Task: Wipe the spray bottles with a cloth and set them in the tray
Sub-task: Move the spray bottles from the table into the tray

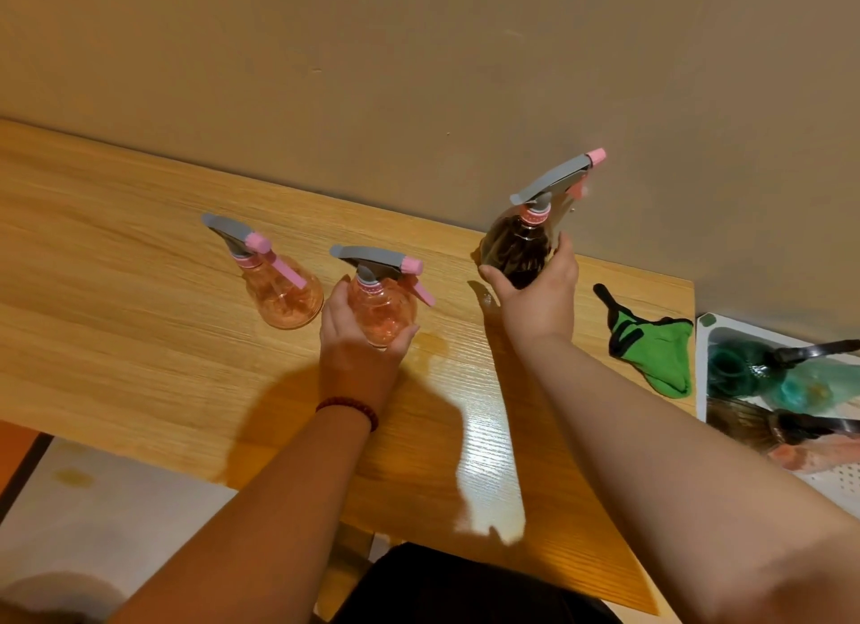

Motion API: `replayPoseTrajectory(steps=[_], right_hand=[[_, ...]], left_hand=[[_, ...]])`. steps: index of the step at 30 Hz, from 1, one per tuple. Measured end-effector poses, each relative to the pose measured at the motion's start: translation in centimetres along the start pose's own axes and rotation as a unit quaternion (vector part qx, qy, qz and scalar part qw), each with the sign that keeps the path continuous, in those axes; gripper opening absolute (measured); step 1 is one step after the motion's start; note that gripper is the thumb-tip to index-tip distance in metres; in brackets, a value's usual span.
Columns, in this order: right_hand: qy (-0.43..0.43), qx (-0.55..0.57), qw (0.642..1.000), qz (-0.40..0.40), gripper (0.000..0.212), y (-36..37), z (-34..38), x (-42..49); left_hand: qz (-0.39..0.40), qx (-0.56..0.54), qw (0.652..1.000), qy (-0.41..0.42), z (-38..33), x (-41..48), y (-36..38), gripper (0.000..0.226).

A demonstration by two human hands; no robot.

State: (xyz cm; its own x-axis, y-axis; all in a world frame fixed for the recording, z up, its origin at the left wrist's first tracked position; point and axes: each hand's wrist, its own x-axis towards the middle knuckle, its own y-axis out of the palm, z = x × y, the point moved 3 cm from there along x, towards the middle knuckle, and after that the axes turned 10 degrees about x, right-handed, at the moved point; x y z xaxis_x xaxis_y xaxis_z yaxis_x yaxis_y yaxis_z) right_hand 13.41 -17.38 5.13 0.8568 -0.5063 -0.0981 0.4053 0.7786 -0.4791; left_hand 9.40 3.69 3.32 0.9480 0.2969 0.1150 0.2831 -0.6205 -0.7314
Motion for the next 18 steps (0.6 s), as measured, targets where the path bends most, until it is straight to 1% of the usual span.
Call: replayPoseTrajectory(steps=[3, 6, 9, 15, 18], right_hand=[[0.01, 0.046, 0.999, 0.002, 0.092, 1.0, -0.3, 1.3], [0.013, 0.068, 0.998, -0.003, 0.087, 1.4, -0.5, 1.9], [0.008, 0.062, 0.998, -0.001, 0.081, 1.0, -0.6, 1.8], [-0.012, 0.036, 0.999, 0.026, 0.083, -1.7, -1.5, 0.2], [-0.023, 0.027, 0.999, 0.033, 0.082, -3.6, -1.9, -0.8]], left_hand=[[-0.01, 0.007, 1.0, -0.003, -0.6, 0.5, 0.5, 0.096], [0.0, 0.021, 1.0, 0.011, -0.9, 0.8, 1.1, 0.101], [0.021, 0.029, 0.999, 0.028, -0.7, 0.9, 1.4, 0.105], [0.033, 0.024, 0.999, 0.036, -2.1, -0.1, 1.4, 0.099], [0.055, 0.008, 0.998, 0.027, -3.5, -1.2, 1.5, 0.099]])
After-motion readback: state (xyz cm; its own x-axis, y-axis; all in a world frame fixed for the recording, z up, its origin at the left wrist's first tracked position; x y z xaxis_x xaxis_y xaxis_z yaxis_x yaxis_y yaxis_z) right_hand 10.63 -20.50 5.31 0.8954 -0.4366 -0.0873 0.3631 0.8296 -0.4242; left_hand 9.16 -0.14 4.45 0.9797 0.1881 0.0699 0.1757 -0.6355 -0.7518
